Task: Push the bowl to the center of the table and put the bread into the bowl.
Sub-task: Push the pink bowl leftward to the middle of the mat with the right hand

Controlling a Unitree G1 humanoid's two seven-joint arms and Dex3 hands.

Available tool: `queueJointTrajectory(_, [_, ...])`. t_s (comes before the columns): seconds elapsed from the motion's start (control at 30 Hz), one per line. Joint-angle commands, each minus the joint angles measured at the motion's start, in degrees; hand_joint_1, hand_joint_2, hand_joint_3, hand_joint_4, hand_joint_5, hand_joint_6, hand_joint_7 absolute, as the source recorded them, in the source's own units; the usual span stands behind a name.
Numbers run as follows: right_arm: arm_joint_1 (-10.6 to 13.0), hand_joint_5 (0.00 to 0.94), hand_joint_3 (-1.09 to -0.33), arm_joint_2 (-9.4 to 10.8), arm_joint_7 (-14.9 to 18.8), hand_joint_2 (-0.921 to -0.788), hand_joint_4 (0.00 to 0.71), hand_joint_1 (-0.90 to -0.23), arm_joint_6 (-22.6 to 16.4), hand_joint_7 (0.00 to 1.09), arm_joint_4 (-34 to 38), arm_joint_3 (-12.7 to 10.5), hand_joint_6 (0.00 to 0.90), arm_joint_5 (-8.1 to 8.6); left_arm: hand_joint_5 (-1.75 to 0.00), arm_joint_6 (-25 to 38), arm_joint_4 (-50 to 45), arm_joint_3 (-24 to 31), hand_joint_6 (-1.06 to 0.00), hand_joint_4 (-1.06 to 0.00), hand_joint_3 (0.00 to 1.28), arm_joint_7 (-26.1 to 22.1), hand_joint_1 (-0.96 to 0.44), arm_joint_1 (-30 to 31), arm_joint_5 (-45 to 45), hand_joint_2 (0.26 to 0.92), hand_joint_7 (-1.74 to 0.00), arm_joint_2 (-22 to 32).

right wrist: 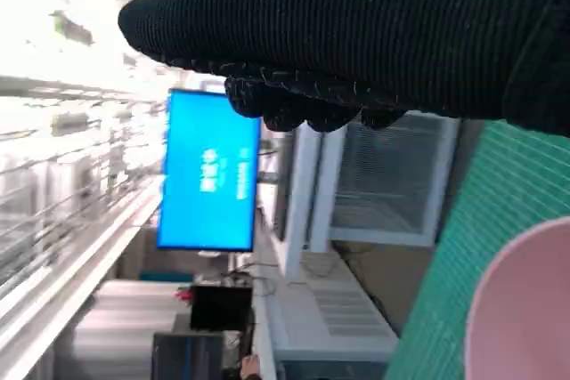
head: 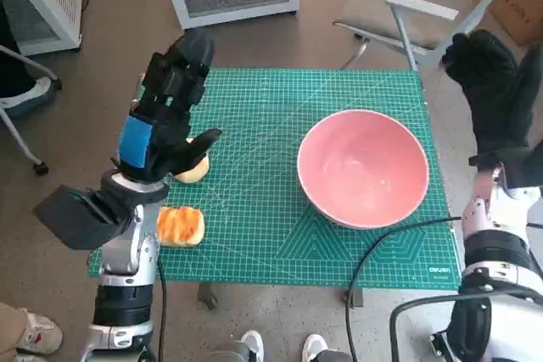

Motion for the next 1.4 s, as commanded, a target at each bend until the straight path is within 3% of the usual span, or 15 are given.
queueJointTrajectory(0.03, [1.5,0.002,-0.82,-0.2,-1.2,-0.921,0.132,-0.565,2.1,0.19,1.3,-0.1,0.165,-1.2,0.0,0.2,-1.1,0.0,0.0,-0.07,0.2,0.4,-0.61,0.6,0.4,0.921,-0.48,-0.1])
queueJointTrajectory(1.03, [2.6,0.003,-0.812,0.1,-2.0,-0.921,0.129,-0.553,3.8,0.19,2.0,-0.8,0.197,-2.65,0.0,1.7,-2.8,0.0,0.0,-0.06,0.21,1.2,-0.61,1.5,0.1,0.921,-0.47,0.1])
queueJointTrajectory(1.4, [2.9,0.005,-0.809,0.4,-3.9,-0.921,0.135,-0.546,5.1,0.19,2.5,-0.5,0.211,-4.08,0.0,2.3,-3.2,0.2,0.0,-0.06,0.21,1.0,-0.61,1.8,-0.2,0.921,-0.46,0.2])
